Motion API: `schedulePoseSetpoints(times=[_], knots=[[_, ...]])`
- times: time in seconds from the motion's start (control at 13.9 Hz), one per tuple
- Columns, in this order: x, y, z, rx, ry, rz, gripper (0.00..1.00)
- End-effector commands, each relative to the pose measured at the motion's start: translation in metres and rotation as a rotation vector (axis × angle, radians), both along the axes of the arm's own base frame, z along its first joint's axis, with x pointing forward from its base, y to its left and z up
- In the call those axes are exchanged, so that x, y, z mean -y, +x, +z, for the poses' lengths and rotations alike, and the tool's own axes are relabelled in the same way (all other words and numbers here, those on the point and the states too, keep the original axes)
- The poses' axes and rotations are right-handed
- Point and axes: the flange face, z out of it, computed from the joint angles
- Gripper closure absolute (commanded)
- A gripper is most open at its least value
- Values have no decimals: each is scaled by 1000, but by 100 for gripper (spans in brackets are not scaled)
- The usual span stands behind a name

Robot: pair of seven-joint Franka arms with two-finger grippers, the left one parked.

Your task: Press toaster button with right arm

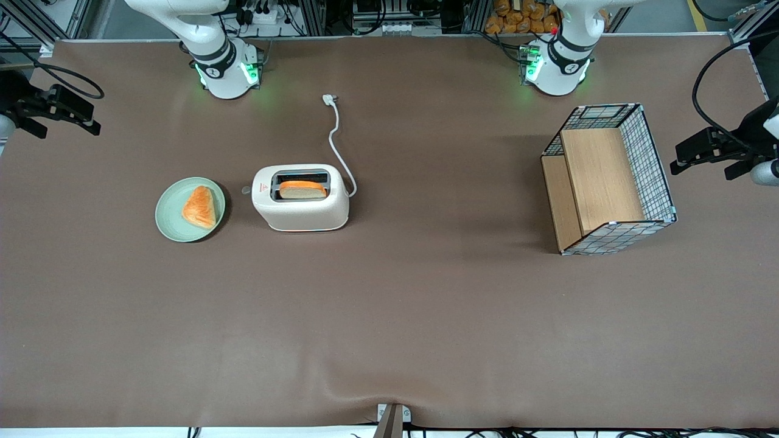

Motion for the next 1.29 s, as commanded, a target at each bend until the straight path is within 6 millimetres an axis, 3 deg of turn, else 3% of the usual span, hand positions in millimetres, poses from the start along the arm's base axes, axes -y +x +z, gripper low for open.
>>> schedulePoseSetpoints(times=[0.0, 0.43, 1.01, 1.22], knots=[[6, -1, 4, -1, 3, 9, 0], [14, 3, 1, 1, 9, -15, 0], [-15, 19, -37, -16, 21, 25, 0], [-35, 27, -52, -30, 23, -19, 0]])
